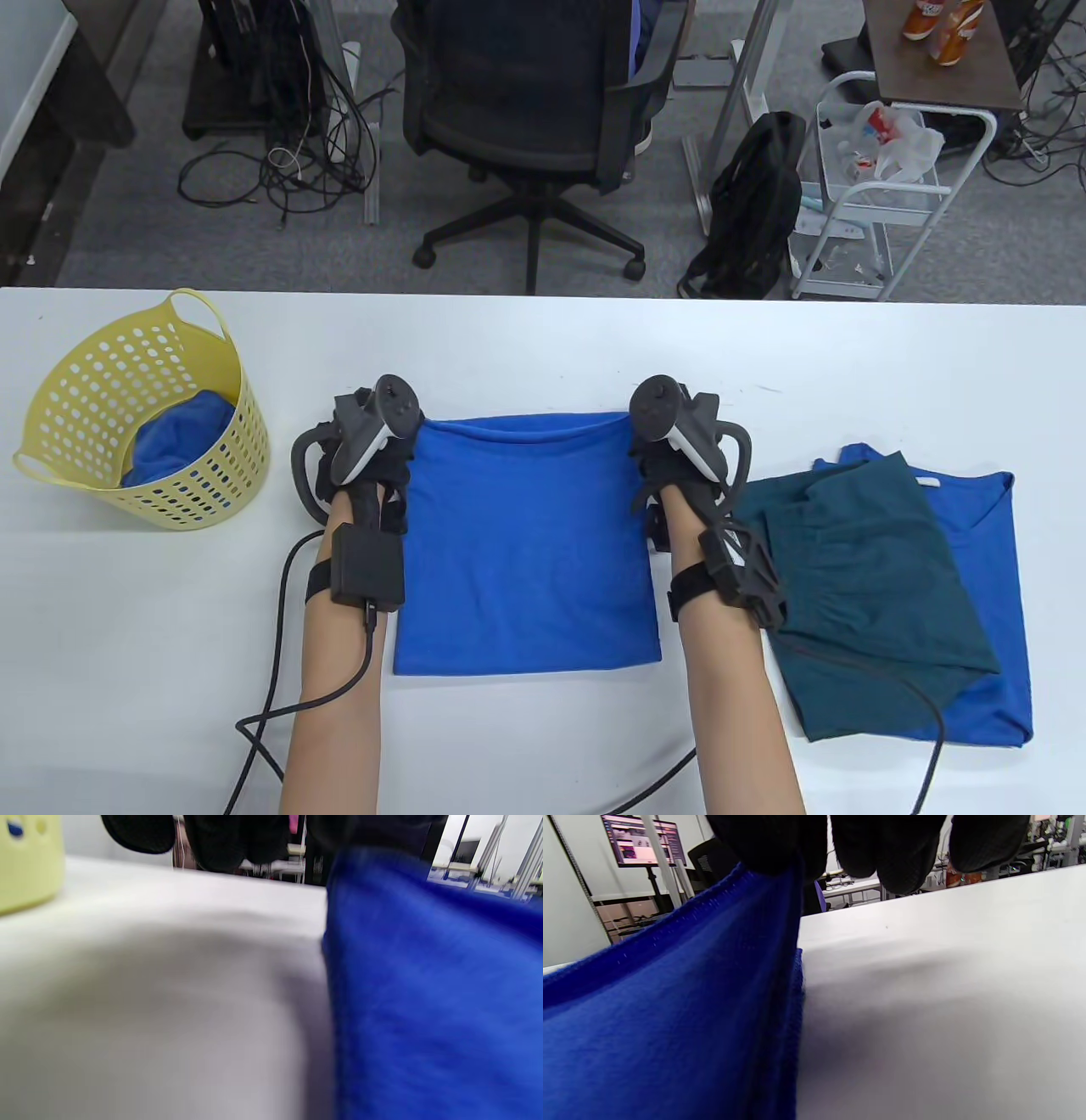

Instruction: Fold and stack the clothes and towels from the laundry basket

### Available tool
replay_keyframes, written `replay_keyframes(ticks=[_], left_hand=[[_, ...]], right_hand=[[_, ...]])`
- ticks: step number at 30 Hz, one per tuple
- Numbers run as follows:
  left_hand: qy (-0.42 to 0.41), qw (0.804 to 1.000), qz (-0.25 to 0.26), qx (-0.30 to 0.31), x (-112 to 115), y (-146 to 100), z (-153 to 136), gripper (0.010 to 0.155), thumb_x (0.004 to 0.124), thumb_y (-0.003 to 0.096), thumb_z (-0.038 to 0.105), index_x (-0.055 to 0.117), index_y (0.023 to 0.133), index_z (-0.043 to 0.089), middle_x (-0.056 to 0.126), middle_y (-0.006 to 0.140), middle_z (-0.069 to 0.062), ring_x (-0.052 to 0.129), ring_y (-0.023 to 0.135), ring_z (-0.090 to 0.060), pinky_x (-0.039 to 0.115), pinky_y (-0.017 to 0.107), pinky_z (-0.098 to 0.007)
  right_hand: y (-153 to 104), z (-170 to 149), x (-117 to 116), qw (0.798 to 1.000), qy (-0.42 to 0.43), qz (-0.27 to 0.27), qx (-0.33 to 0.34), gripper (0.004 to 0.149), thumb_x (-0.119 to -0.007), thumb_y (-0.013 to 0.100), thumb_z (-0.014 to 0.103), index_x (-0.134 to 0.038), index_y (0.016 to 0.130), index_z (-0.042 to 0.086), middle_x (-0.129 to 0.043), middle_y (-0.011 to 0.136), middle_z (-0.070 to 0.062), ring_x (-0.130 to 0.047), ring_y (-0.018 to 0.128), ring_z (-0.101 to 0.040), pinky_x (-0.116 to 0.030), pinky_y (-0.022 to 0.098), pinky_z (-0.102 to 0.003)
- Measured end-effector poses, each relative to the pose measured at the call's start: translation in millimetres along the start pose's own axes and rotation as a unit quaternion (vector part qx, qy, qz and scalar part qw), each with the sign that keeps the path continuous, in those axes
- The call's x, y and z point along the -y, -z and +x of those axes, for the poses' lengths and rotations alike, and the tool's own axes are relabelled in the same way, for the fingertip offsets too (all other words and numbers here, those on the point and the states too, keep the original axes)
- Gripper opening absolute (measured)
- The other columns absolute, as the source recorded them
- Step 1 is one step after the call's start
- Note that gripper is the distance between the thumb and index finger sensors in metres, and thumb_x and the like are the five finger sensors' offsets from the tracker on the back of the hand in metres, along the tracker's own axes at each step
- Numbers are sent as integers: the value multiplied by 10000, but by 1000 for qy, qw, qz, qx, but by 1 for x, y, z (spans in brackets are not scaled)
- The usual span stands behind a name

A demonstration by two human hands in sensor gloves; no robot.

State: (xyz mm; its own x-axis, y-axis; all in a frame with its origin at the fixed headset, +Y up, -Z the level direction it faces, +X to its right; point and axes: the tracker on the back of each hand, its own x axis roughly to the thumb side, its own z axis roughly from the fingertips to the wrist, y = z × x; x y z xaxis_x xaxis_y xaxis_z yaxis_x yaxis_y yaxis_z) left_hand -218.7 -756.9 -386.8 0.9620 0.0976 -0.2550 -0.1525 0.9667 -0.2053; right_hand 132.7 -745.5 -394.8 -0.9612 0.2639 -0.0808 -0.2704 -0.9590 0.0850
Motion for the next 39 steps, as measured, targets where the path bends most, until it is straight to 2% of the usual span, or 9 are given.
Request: replay_keyframes(ticks=[2,6,10,13,17,20,22,29,39], left_hand=[[-2,1000,-13,-3,-4,-2,-7,964,582,490,668,177,1220,186,445,1268,-219,667,1094,-427,635,745,-624],[8,999,24,42,-34,-35,-24,971,642,518,630,152,1209,153,425,1255,-251,700,1070,-420,656,741,-597],[-18,984,66,164,-41,-104,-33,749,721,532,546,481,1182,262,595,1215,-192,787,1028,-368,703,719,-580],[-1,967,21,255,-18,-165,-39,559,758,530,516,698,1058,342,714,1175,-119,832,1012,-342,720,712,-586],[72,948,-67,301,30,-216,-39,556,791,509,526,751,1035,353,727,1179,-116,831,1020,-352,728,710,-584],[156,934,-105,305,54,-227,-36,632,823,471,551,724,1062,349,690,1200,-114,796,1046,-357,721,720,-578],[198,928,-99,300,64,-229,-34,669,847,441,562,709,1056,339,647,1202,-103,770,1056,-347,714,725,-576],[215,932,-32,289,72,-231,-31,620,902,397,545,733,965,363,691,1152,-44,814,1008,-290,731,717,-556],[222,933,-25,282,75,-230,-24,478,845,485,481,749,928,328,695,1130,-57,818,981,-309,726,712,-557]], right_hand=[[-5,-8,7,1000,11,0,-1,666,-686,620,280,-396,1162,24,-361,1157,-365,-565,969,-587,-547,652,-745],[-42,-18,41,998,12,-3,62,679,-728,612,229,-382,1170,59,-328,1158,-375,-509,976,-612,-508,657,-761],[-110,-25,49,980,-5,47,194,533,-757,594,176,-615,1107,173,-441,1187,-278,-519,1000,-597,-504,659,-780],[-168,-34,25,941,-27,125,313,502,-749,592,182,-665,1083,245,-441,1217,-197,-491,1042,-569,-480,668,-799],[-214,-45,-17,920,-124,180,326,573,-761,588,273,-593,1135,240,-362,1235,-169,-374,1054,-574,-401,673,-815],[-227,-53,-33,913,-216,174,299,619,-776,565,363,-564,1128,217,-359,1227,-144,-375,1053,-557,-409,687,-793],[-232,-58,-33,919,-203,136,310,618,-798,546,374,-610,1105,189,-423,1215,-141,-411,1049,-544,-437,682,-784],[-237,-54,-37,918,-211,80,326,525,-849,505,356,-738,978,157,-550,1168,-127,-503,1035,-510,-487,678,-765],[-234,-54,-41,920,-183,45,343,376,-818,534,259,-796,884,123,-666,1104,-114,-628,1008,-455,-556,672,-735]])
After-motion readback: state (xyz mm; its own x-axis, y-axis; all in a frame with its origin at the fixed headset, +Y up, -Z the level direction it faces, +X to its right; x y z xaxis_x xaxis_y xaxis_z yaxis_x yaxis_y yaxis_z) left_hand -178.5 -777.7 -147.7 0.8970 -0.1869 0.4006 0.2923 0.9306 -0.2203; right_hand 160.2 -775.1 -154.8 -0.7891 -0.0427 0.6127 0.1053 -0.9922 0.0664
